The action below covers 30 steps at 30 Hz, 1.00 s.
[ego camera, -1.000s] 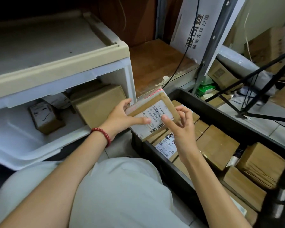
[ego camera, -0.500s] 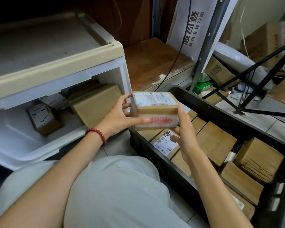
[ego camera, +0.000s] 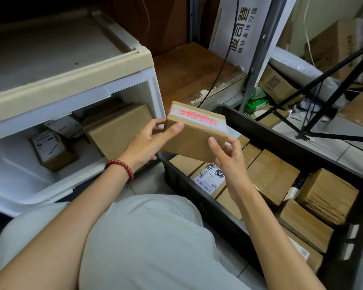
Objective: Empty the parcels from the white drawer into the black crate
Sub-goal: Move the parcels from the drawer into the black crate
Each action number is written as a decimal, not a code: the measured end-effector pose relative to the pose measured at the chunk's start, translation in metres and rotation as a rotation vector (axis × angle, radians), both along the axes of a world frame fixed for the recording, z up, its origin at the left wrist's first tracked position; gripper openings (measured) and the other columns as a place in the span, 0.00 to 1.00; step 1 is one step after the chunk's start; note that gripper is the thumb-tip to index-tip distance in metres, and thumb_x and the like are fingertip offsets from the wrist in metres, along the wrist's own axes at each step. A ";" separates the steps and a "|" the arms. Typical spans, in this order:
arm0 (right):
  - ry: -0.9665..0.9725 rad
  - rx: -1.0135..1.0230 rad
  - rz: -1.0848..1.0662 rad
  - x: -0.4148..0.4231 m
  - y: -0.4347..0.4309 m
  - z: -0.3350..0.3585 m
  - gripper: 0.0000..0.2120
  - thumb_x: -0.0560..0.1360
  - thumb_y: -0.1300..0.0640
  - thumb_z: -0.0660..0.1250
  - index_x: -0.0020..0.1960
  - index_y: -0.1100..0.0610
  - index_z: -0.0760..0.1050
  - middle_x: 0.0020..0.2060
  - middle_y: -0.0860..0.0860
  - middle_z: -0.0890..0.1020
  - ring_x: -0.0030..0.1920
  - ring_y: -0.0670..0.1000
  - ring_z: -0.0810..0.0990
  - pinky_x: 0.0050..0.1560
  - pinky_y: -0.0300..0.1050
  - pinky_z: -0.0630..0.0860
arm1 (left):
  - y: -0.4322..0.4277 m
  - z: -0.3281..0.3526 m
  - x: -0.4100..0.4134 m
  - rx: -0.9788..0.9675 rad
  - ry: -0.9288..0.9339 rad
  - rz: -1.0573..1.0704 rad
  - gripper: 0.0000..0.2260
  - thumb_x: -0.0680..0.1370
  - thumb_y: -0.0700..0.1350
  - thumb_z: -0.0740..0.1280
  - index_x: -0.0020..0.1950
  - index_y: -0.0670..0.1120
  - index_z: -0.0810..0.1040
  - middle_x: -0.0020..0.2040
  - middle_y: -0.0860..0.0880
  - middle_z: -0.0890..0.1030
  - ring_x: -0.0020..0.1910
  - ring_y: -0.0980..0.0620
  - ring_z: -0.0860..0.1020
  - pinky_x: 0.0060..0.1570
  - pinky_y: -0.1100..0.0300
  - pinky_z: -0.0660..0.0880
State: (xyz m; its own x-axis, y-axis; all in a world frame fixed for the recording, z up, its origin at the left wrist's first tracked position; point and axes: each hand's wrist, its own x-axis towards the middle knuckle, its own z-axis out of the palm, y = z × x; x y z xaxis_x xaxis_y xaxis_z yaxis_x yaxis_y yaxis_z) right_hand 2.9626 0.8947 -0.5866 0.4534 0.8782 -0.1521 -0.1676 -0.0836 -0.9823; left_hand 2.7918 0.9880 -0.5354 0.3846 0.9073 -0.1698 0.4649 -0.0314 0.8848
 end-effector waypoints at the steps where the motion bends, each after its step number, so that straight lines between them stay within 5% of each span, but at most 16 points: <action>1: 0.019 -0.011 -0.010 0.001 0.000 0.000 0.32 0.66 0.38 0.69 0.65 0.49 0.66 0.63 0.49 0.75 0.62 0.46 0.74 0.50 0.36 0.72 | -0.001 -0.001 0.001 0.013 0.017 -0.016 0.32 0.67 0.72 0.63 0.66 0.59 0.68 0.60 0.57 0.74 0.57 0.53 0.75 0.36 0.63 0.72; 5: 0.109 -0.049 -0.015 0.006 -0.002 -0.001 0.35 0.64 0.37 0.69 0.65 0.53 0.65 0.60 0.51 0.75 0.58 0.46 0.77 0.58 0.46 0.77 | -0.003 -0.002 0.002 0.029 0.035 -0.064 0.28 0.67 0.70 0.66 0.62 0.58 0.68 0.56 0.61 0.75 0.54 0.58 0.77 0.35 0.65 0.76; 11: 0.127 -0.039 0.001 0.015 -0.006 -0.001 0.34 0.74 0.45 0.68 0.74 0.45 0.54 0.52 0.41 0.75 0.50 0.41 0.78 0.43 0.36 0.76 | -0.004 -0.003 0.006 -0.025 0.078 -0.118 0.28 0.69 0.65 0.68 0.63 0.58 0.64 0.59 0.56 0.76 0.55 0.56 0.77 0.43 0.58 0.79; 15: 0.084 -0.015 -0.003 0.030 -0.016 0.005 0.33 0.71 0.41 0.68 0.73 0.44 0.60 0.49 0.38 0.80 0.50 0.42 0.81 0.52 0.45 0.79 | 0.001 0.013 0.018 -0.058 0.113 -0.199 0.32 0.68 0.64 0.72 0.66 0.59 0.62 0.56 0.58 0.75 0.56 0.57 0.76 0.45 0.60 0.77; 19: 0.147 0.007 -0.079 0.049 -0.026 0.006 0.34 0.69 0.36 0.68 0.72 0.45 0.64 0.58 0.46 0.78 0.57 0.49 0.80 0.57 0.58 0.79 | 0.007 0.034 0.061 0.009 0.192 -0.312 0.30 0.72 0.58 0.69 0.70 0.55 0.61 0.55 0.55 0.73 0.57 0.54 0.75 0.51 0.57 0.77; 27: 0.473 0.104 -0.465 0.091 -0.054 -0.021 0.45 0.66 0.40 0.73 0.76 0.54 0.58 0.62 0.55 0.76 0.59 0.53 0.79 0.57 0.54 0.80 | -0.012 0.005 0.172 -0.092 -0.036 -0.270 0.27 0.74 0.60 0.68 0.68 0.53 0.66 0.59 0.51 0.73 0.54 0.55 0.76 0.43 0.59 0.78; 30: 0.356 0.062 -0.560 0.106 -0.061 -0.033 0.41 0.67 0.43 0.75 0.73 0.59 0.64 0.64 0.55 0.77 0.61 0.51 0.78 0.64 0.49 0.75 | -0.027 -0.035 0.194 -0.216 -0.119 -0.133 0.20 0.75 0.59 0.67 0.62 0.54 0.67 0.57 0.49 0.76 0.53 0.52 0.77 0.47 0.53 0.80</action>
State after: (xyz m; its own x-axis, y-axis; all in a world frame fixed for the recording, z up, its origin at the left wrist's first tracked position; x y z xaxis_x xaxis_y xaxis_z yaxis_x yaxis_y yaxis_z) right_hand 3.0689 0.8336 -0.6194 0.7750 0.5369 -0.3334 -0.4843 0.1655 -0.8591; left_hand 2.9859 0.9614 -0.5702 0.5264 0.7953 -0.3007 0.3619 0.1104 0.9256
